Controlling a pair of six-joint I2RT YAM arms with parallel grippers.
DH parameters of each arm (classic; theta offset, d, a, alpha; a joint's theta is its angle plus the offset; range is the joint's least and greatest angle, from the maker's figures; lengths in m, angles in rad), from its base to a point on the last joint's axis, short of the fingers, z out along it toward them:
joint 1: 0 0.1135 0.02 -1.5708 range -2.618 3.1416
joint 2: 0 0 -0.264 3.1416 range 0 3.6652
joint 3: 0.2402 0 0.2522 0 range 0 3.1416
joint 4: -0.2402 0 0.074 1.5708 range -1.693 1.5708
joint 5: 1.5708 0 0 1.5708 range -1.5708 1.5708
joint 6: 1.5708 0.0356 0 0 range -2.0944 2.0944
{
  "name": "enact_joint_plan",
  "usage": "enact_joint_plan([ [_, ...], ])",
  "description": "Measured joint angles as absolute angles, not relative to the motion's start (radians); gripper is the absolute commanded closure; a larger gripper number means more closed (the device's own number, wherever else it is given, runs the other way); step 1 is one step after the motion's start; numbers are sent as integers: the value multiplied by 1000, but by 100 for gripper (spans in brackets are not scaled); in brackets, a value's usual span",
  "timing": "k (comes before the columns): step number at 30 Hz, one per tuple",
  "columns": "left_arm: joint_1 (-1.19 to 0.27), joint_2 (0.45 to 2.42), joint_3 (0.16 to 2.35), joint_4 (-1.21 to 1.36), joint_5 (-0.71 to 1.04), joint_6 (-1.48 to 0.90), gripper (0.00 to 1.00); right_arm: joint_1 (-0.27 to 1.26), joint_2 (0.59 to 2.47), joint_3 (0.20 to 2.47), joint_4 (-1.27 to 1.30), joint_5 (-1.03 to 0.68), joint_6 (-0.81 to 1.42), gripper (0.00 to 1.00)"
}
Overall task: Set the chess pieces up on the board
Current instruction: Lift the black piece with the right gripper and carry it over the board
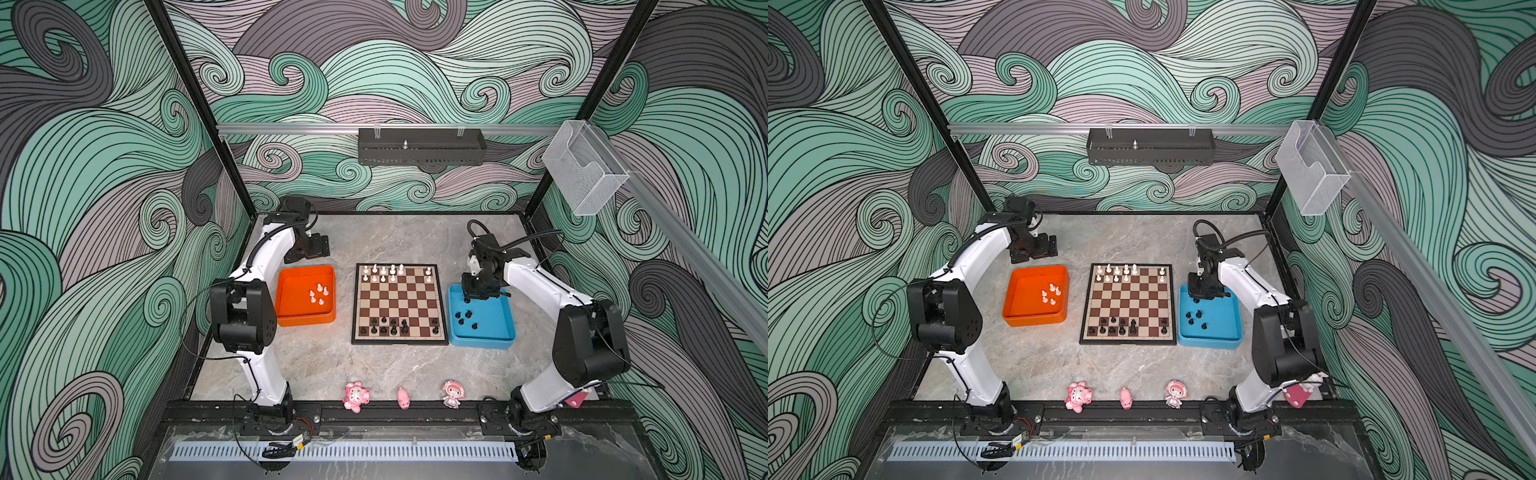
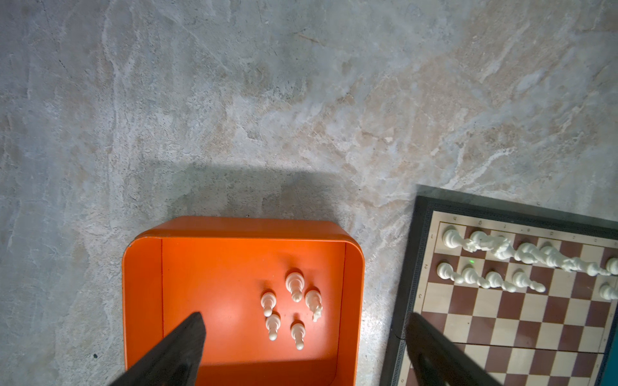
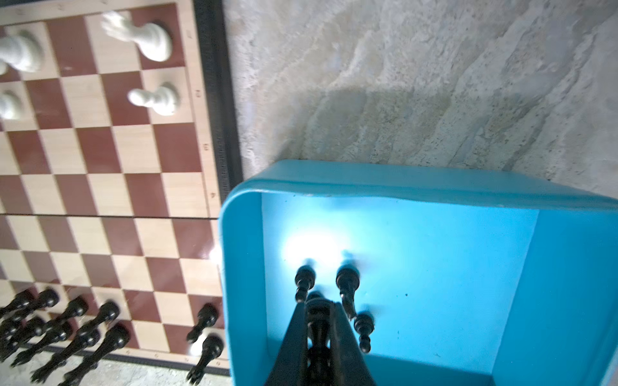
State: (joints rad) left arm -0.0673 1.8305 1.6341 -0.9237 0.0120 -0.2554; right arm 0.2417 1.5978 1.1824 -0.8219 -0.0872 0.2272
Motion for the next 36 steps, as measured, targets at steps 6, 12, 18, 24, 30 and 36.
enact_joint_plan([
  [6,-66,1831,1634,-924,12,-256,4,402,1541,1238,-867,-80,239,88],
  [12,-61,1831,1634,-924,12,-256,4,586,1553,1237,-857,-89,303,88],
  [18,-61,1831,1634,-924,15,-255,4,683,1621,1217,-797,-94,372,88],
  [24,-61,1831,1634,-924,24,-256,4,728,1711,1215,-751,-102,419,88],
  [30,-59,1831,1634,-924,28,-256,4,743,1725,1211,-733,-105,437,88],
  [36,-54,1832,1634,-924,31,-256,4,753,1726,1187,-723,-105,456,88],
])
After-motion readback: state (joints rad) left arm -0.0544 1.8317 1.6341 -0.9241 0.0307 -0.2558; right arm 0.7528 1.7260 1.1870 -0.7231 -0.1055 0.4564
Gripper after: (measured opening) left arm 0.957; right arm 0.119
